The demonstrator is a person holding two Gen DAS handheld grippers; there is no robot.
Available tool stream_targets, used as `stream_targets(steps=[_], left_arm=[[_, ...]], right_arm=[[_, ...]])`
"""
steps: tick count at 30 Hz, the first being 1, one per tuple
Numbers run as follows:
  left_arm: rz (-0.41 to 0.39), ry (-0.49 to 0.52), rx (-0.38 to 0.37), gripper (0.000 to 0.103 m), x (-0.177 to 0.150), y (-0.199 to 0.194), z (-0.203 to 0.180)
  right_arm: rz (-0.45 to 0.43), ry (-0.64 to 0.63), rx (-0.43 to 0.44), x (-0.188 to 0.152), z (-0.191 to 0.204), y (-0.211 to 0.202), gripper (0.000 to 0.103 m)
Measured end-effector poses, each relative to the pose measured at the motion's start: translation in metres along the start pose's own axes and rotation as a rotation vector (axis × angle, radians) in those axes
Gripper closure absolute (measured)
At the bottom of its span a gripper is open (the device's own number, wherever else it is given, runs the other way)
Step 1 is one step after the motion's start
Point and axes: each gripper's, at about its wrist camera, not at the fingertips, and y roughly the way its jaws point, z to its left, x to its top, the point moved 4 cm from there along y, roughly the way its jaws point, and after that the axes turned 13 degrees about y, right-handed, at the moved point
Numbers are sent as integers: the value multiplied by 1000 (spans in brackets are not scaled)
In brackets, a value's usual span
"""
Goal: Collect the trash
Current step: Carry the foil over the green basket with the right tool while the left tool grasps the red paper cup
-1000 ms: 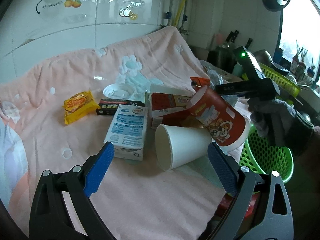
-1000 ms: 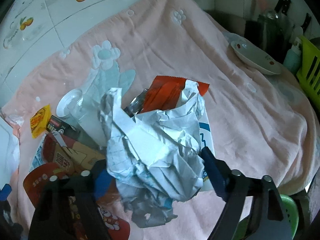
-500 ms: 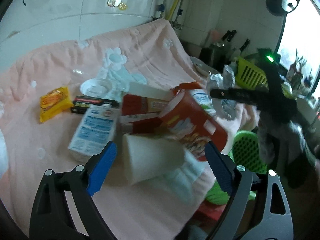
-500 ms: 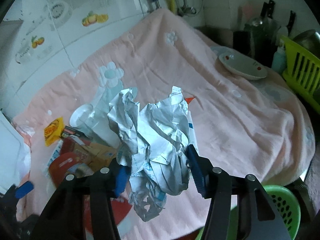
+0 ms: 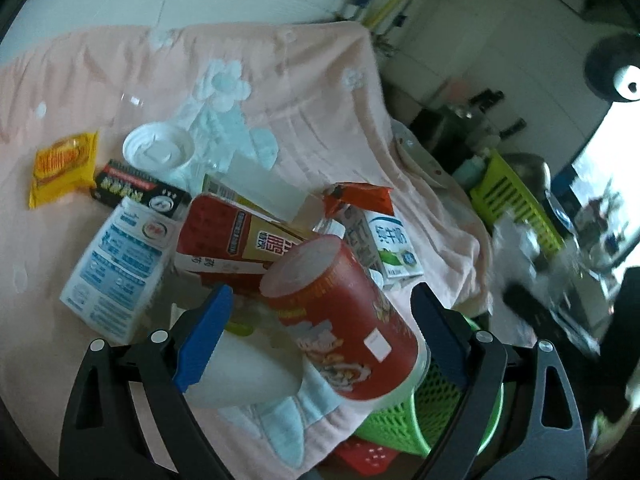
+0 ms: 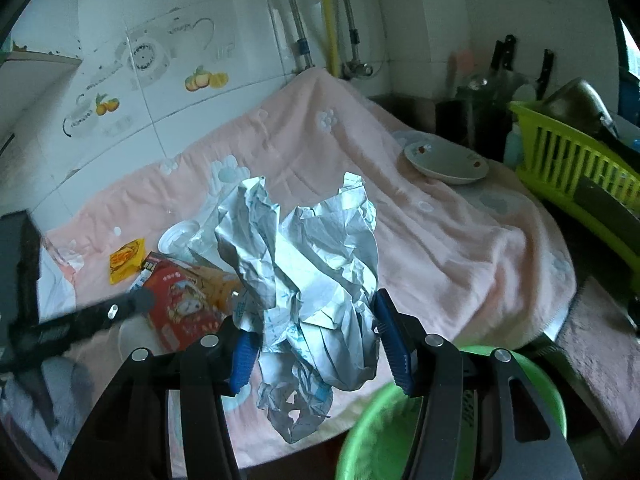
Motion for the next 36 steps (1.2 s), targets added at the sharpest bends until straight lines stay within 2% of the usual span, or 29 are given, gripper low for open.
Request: stream_targets(steps=[7,11,14,17,19,21,24,30,34,36], left_arm=[[52,-121,-13,14,0,24,7],[64,-159,-19,14,1,34,8],[63,-156,3,16,3,39,8],[51,-161,6,26,5,38,11],[37,-163,0,38,6,37,13],[36,-167,-21,55,8,38,15],[40,-180,-52,68,7,42,16],[49,-148,-43,67,5,42,11],[48,-122,-40,63,4,42,8],[47,-104,-42,55,4,41,6]], right_arm=[[-10,16,-25,-23,-21,-18,50],[-4,29,-53,-39,-34,-21,50],[6,41,-83,-51,-45,-20,50],[12,58,-108,-62,-57,-21,48],[18,71,-121,-68,-64,-22,47],[25,87,-140,-76,-72,-23,47],[37,103,-158,-87,-81,-22,46],[64,141,-164,-105,-92,-19,45],[65,161,-185,-111,-99,-19,44],[67,174,-197,-113,-105,-19,43]])
